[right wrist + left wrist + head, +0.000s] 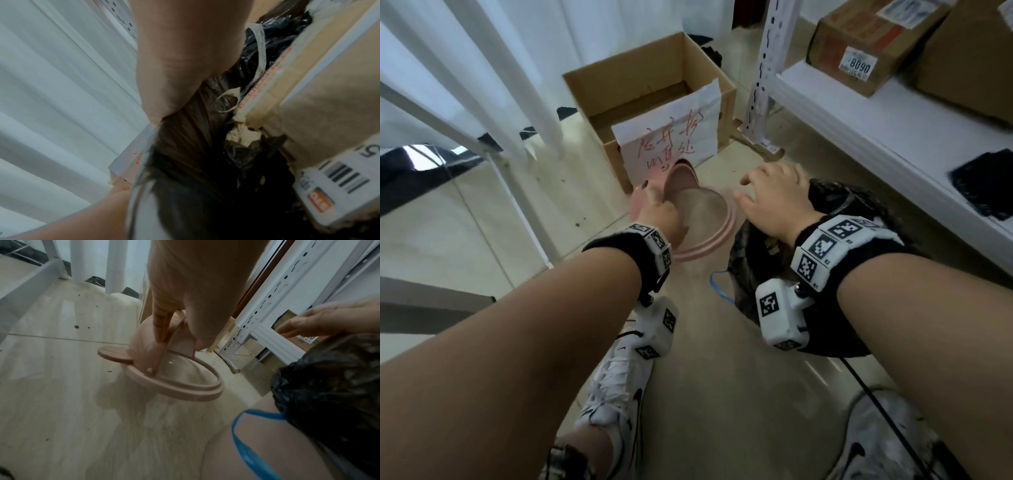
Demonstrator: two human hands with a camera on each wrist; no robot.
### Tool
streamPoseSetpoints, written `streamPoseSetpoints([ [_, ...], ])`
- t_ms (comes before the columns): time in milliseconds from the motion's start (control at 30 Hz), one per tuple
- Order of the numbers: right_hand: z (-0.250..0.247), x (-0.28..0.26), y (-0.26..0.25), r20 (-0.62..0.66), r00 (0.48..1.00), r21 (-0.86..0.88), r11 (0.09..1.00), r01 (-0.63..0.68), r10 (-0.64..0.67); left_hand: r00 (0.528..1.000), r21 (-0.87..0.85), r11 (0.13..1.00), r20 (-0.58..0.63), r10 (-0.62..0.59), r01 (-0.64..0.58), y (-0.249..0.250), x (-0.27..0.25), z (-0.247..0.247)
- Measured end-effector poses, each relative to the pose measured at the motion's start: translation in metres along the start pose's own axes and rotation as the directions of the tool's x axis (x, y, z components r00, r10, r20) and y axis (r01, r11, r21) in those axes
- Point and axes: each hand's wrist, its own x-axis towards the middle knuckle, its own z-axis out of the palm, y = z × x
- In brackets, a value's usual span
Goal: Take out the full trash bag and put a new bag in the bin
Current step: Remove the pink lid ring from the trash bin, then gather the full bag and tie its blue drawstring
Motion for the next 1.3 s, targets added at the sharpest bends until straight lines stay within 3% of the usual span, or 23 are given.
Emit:
streamPoseSetpoints([
  [133, -0.006, -0.008, 0.008, -0.018, 1.000, 0.026, 1.000, -0.016, 0.016, 0.986, 0.039, 0.999, 0.169, 0.009, -0.015, 0.000, 0.006, 0.008],
  [200, -0.012, -0.016, 0.013, -0.028, 0.999, 0.039, 0.999, -0.022, 0.023, 0.990, 0.093, 0.992, 0.124, 0.067, -0.079, 0.002, 0.005, -0.002],
  [333, -0.032, -0.046, 0.029, -0.021, 0.999, 0.029, 0.999, -0.042, 0.043, 0.980, -0.024, 0.980, -0.018, 0.198, -0.198, 0.022, -0.008, -0.032],
  [500, -0.048, -0.094, 0.046, -0.023, 0.992, 0.087, 0.989, -0.121, 0.123, 0.965, -0.177, 0.950, 0.003, 0.261, -0.256, 0.054, -0.080, -0.063],
  [633, -0.049, -0.121, 0.057, 0.082, 0.973, -0.018, 0.977, -0.214, 0.215, 0.953, -0.234, 0.935, 0.079, 0.292, -0.267, 0.064, -0.110, -0.046],
  [733, -0.054, -0.124, 0.056, 0.114, 0.951, -0.041, 0.958, -0.284, 0.287, 0.956, -0.177, 0.949, 0.089, 0.280, -0.261, 0.071, -0.116, -0.033],
  [1033, -0.069, -0.094, 0.048, 0.164, 0.984, -0.067, 0.996, -0.057, 0.067, 0.946, 0.063, 0.944, 0.030, 0.324, -0.325, 0.078, -0.076, -0.068],
  [1300, -0.054, -0.056, 0.066, 0.164, 0.963, 0.086, 0.969, -0.229, 0.213, 0.898, 0.094, 0.899, -0.069, 0.434, -0.427, 0.104, -0.029, -0.082],
])
